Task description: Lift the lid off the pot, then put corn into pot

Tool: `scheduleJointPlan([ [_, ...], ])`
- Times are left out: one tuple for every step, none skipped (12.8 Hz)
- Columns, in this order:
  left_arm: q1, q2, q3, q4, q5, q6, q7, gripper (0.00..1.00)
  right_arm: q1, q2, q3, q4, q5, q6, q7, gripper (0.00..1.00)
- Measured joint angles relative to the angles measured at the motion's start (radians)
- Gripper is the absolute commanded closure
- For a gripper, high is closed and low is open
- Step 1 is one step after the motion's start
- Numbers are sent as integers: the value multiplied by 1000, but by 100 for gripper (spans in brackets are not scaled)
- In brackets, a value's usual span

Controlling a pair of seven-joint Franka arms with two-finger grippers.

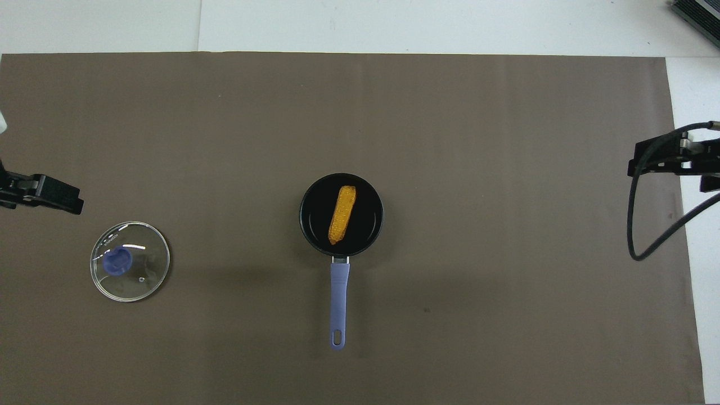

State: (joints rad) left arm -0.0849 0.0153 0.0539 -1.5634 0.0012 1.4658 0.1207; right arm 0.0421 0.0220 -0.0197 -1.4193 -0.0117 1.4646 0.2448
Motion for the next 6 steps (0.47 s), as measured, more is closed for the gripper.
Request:
scheduleJointPlan([
  [0, 0, 0, 0, 0, -1, 0, 0, 0, -11, 0, -19, 2, 0, -20, 0],
  [0, 0, 0, -1, 0, -2, 0, 0, 0, -24, 0, -40, 4, 0, -34, 0],
  [0, 0, 0, -1, 0, -4, 0, 0, 0, -35, 0, -55, 5, 0, -38, 0],
  [0, 0, 0, -3, 0, -5, 0, 0, 0, -42, 0, -64, 5, 0, -38, 0],
  [0, 0, 0, -4, 0, -5, 0, 0, 0, -46, 0, -69, 5, 1, -38, 0],
  [0, 0, 0, -4, 0, -5, 0, 0, 0, -47, 0, -72, 5, 1, -38, 0],
])
